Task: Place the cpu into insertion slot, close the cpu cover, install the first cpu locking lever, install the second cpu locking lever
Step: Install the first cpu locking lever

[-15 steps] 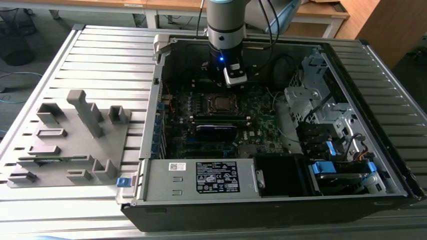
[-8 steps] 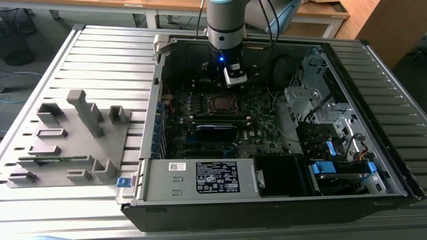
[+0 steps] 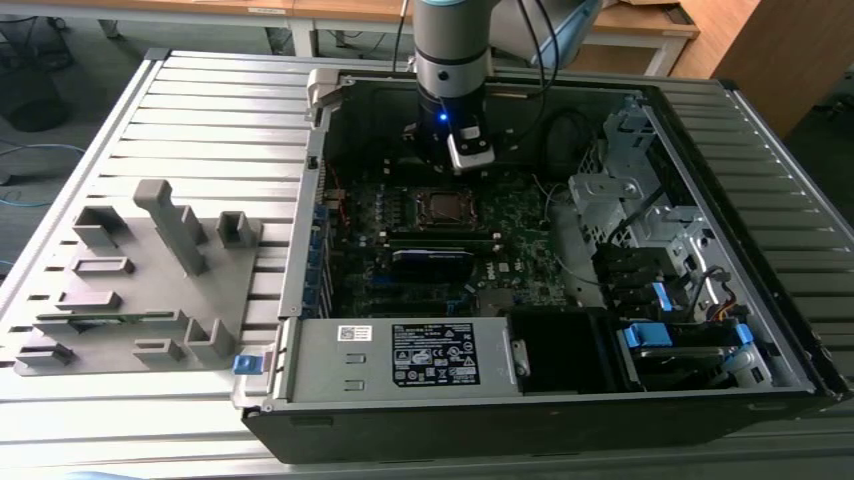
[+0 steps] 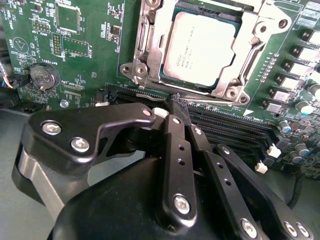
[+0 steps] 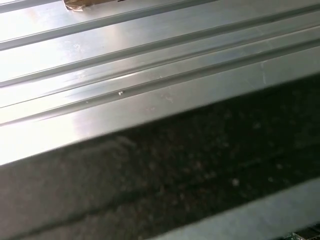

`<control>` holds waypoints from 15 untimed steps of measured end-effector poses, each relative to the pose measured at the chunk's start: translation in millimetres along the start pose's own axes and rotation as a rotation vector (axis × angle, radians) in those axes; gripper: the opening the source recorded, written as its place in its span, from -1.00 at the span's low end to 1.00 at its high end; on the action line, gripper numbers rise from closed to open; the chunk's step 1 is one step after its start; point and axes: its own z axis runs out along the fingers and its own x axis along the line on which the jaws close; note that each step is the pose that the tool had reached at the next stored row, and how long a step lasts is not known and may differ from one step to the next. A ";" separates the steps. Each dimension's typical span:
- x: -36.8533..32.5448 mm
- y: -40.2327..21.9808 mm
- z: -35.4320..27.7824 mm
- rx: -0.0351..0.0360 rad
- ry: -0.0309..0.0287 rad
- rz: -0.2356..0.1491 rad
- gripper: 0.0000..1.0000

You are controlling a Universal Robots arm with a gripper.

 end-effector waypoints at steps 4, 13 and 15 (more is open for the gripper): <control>-0.2 0.4 -2.2 -0.0003 -0.0001 0.000 -0.79; -0.1 0.3 -2.2 -0.0065 -0.0148 -0.002 -0.79; -0.1 0.3 -2.2 -0.0156 -0.0129 0.000 -0.79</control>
